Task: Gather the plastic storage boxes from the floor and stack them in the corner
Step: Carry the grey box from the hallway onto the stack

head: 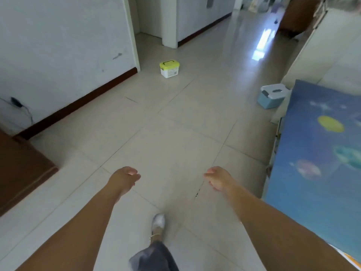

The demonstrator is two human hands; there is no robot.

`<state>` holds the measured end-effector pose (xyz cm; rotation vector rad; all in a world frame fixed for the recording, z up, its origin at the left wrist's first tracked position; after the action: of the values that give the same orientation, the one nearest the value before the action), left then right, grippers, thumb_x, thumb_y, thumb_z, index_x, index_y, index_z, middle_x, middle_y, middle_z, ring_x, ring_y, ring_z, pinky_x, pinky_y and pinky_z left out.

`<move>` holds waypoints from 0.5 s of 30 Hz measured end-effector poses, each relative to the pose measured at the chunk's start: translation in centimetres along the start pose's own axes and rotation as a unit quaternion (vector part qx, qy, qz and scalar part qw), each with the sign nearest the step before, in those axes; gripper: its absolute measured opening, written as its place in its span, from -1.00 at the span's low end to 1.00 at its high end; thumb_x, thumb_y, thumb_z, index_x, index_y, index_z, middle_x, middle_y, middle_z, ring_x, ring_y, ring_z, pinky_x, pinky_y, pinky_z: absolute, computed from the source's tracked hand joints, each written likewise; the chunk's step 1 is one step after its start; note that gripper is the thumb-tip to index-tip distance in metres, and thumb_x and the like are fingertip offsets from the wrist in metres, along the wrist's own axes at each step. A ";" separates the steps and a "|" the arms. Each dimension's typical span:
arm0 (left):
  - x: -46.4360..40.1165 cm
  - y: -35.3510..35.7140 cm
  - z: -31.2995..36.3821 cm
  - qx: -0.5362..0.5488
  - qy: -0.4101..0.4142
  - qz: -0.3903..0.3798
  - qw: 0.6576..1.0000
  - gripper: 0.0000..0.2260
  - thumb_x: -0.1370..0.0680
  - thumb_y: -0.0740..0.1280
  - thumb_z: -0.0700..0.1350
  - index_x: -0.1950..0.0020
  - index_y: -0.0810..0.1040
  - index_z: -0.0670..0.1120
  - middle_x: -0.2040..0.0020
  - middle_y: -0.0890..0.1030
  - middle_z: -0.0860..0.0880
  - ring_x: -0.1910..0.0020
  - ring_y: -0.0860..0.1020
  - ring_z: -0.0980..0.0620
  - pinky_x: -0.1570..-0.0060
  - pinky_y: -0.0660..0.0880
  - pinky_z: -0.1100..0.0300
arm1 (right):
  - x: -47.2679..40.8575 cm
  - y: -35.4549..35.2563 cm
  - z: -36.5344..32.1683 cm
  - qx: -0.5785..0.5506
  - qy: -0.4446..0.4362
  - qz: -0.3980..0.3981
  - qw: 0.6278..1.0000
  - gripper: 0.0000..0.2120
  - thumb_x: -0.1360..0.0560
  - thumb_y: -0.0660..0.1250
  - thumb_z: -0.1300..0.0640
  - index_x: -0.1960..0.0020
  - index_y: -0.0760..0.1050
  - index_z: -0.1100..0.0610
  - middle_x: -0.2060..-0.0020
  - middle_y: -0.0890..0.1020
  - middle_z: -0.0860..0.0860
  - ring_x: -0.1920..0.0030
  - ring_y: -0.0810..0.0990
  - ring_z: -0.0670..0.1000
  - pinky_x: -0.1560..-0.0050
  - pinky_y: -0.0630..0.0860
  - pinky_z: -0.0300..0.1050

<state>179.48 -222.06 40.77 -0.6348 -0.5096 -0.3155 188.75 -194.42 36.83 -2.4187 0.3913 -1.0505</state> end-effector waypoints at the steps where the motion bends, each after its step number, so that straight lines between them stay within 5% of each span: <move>1: -2.7 -0.1 1.5 -0.006 0.003 -0.006 1.000 -0.68 -0.56 0.28 -0.20 -0.30 0.47 -0.26 -0.23 0.56 -0.25 -0.03 0.56 -0.13 -0.08 0.42 0.10 | -2.1 -0.8 -0.9 -0.020 0.007 0.012 1.000 -0.94 -0.52 0.22 0.18 0.01 0.42 0.13 0.13 0.45 0.10 0.09 0.43 0.03 0.14 0.37 -0.18; 5: -12.9 -0.5 8.8 -0.046 0.008 -0.042 0.998 -0.67 -0.56 0.28 -0.18 -0.31 0.46 -0.24 -0.26 0.54 -0.21 -0.11 0.58 -0.15 -0.18 0.45 0.04 | -8.9 -4.6 -3.8 -0.125 0.084 0.049 0.987 -0.76 -0.51 0.27 0.14 -0.17 0.39 0.05 -0.01 0.50 0.10 0.11 0.49 0.06 0.15 0.42 -0.13; 10: -23.2 1.4 18.8 -0.091 0.030 -0.081 0.992 -0.68 -0.55 0.30 -0.18 -0.28 0.48 -0.24 -0.22 0.57 -0.24 -0.06 0.58 -0.15 -0.10 0.45 0.11 | -16.1 -10.4 -6.4 -0.144 0.137 0.090 0.976 -0.57 -0.51 0.30 0.11 -0.35 0.39 0.19 -0.23 0.52 0.18 -0.20 0.52 0.16 -0.25 0.47 0.03; 15: -32.7 6.5 28.5 -0.128 0.056 -0.128 0.982 -0.68 -0.55 0.30 -0.18 -0.29 0.47 -0.23 -0.22 0.56 -0.25 -0.01 0.57 -0.12 -0.05 0.44 0.13 | -24.8 -16.8 -6.9 -0.163 0.165 0.120 0.965 -0.55 -0.52 0.30 0.13 -0.37 0.37 0.23 -0.27 0.50 0.20 -0.27 0.49 0.19 -0.29 0.44 0.05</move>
<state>145.01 -194.93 39.56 -0.7965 -0.4463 -0.6650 168.35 -171.60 34.67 -2.3833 1.0168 -1.3665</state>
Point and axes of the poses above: each hand's wrist, its own x-axis away from the middle knuckle, its own y-axis out of the palm, z = x × y, the point moved 4 cm from there along -x, towards the middle knuckle
